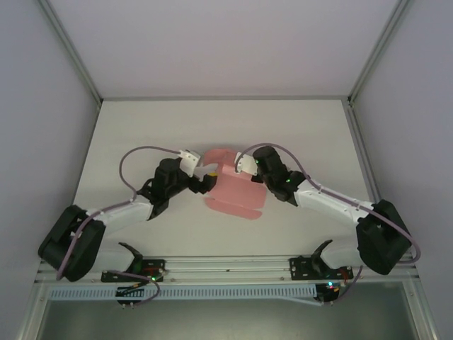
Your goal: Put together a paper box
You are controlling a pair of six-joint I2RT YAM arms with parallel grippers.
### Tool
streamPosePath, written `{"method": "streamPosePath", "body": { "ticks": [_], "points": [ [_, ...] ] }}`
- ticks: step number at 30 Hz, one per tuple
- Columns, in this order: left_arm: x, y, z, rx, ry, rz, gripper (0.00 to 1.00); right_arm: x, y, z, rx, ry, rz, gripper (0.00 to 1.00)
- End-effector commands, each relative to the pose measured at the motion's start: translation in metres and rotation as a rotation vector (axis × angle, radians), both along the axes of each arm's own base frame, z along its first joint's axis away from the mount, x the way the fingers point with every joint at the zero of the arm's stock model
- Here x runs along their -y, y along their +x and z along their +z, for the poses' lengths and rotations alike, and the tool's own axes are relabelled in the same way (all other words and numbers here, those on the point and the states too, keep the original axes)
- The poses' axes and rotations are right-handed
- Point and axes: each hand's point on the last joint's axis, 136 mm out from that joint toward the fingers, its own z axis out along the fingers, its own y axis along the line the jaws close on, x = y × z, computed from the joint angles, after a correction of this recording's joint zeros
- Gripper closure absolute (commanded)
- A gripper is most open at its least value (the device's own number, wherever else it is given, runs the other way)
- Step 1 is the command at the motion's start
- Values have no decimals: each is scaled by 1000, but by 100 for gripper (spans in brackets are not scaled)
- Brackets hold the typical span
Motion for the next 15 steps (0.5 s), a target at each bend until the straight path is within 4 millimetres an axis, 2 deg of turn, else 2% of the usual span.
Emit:
{"method": "streamPosePath", "body": {
  "ticks": [1,6,11,15],
  "points": [
    [-22,4,5,-48,-47,95,0,2,7,-9,103,-146,-4,95],
    [-50,26,-6,-152,-107,226,1,-4,14,-15,192,-184,7,92],
    [-60,45,-10,-195,-193,221,0,-5,20,-28,223,-229,14,84],
    [-71,64,-21,-236,-201,253,0,-2,26,-38,263,-297,4,84]
  ]
}}
